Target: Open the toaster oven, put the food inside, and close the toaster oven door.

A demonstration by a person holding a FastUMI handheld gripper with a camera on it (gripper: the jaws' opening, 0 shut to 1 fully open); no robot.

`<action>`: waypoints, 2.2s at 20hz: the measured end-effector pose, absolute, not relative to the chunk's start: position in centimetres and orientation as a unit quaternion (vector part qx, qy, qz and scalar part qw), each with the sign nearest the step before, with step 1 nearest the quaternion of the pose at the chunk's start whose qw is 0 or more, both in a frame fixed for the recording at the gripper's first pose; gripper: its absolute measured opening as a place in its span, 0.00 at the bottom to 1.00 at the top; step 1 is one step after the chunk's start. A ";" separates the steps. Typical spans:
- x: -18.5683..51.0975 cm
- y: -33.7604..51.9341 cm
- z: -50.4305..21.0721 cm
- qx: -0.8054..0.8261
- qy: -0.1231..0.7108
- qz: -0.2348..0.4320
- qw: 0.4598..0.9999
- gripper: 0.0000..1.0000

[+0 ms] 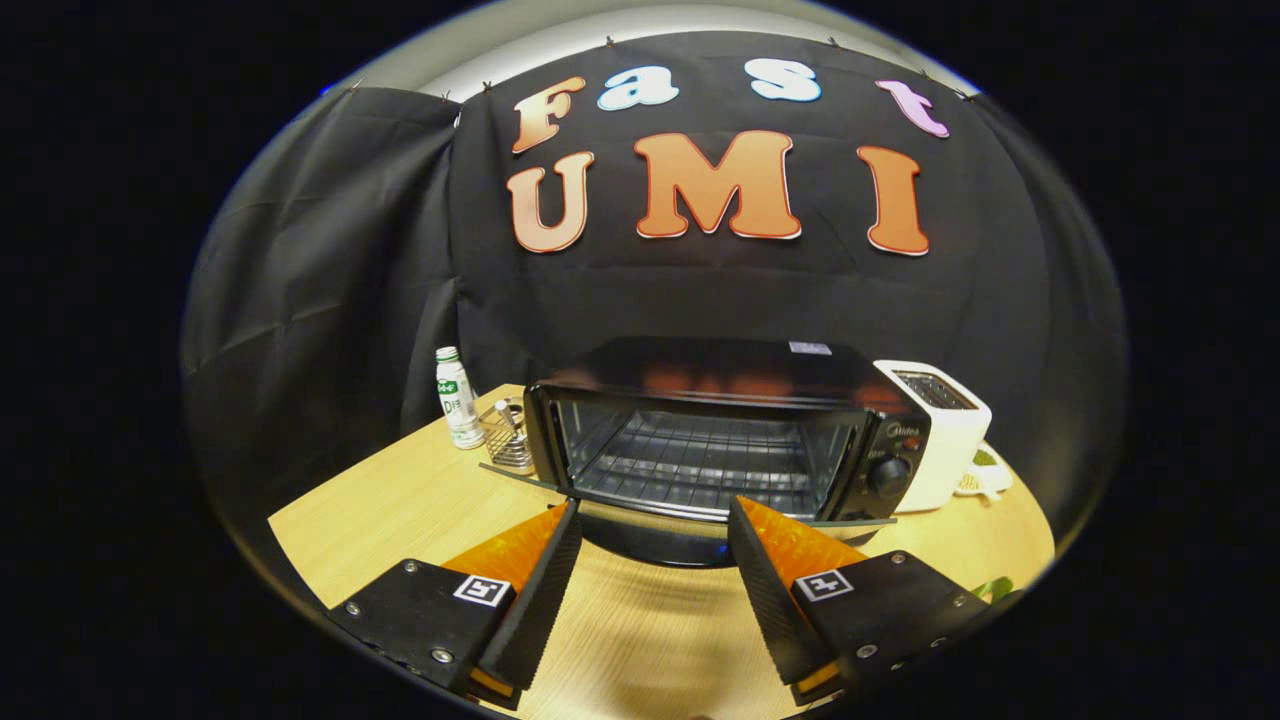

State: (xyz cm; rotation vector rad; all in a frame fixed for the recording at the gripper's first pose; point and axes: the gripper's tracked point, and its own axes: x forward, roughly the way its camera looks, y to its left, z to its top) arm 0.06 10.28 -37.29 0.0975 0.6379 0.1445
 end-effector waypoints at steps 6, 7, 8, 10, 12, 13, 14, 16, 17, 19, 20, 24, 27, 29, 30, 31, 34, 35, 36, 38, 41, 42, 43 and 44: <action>-4.3 10.9 -39.4 0.085 0.346 0.097 0.929 0.88; -4.9 11.1 -39.8 0.100 0.354 0.100 0.924 0.88; -5.9 11.3 -40.6 0.111 0.369 0.105 0.917 0.87; -7.5 11.6 -42.0 0.131 0.394 0.113 0.903 0.86; -8.4 11.8 -42.9 0.149 0.410 0.117 0.892 0.85; -9.0 12.1 -43.3 0.161 0.417 0.122 0.886 0.85; -9.2 12.2 -43.6 0.167 0.421 0.123 0.883 0.85; -9.3 12.1 -44.4 0.167 0.427 0.122 0.880 0.82; -9.5 11.9 -44.2 0.172 0.426 0.121 0.880 0.80; -9.7 11.9 -44.6 0.183 0.434 0.123 0.874 0.80; -9.7 11.9 -44.8 0.189 0.438 0.124 0.870 0.80; -10.5 11.9 -46.4 0.209 0.464 0.122 0.852 0.80; -10.4 11.9 -46.1 0.219 0.462 0.124 0.850 0.80; -10.2 11.4 -45.9 0.210 0.458 0.120 0.855 0.80; -10.0 11.2 -45.5 0.202 0.453 0.120 0.860 0.80; -10.0 10.9 -44.8 0.196 0.447 0.125 0.863 0.80; -9.9 9.5 -42.6 0.183 0.425 0.129 0.877 0.87; -9.6 9.1 -41.9 0.180 0.416 0.130 0.882 0.87; -9.5 8.4 -41.4 0.178 0.413 0.124 0.884 0.87; -9.0 7.4 -40.4 0.180 0.401 0.117 0.891 0.88; -8.7 5.7 -39.8 0.169 0.397 0.104 0.896 0.88; -8.5 5.4 -39.5 0.173 0.393 0.102 0.897 0.88; -8.0 4.9 -39.0 0.173 0.382 0.095 0.903 0.87; -6.9 4.6 -38.5 0.167 0.370 0.089 0.910 0.88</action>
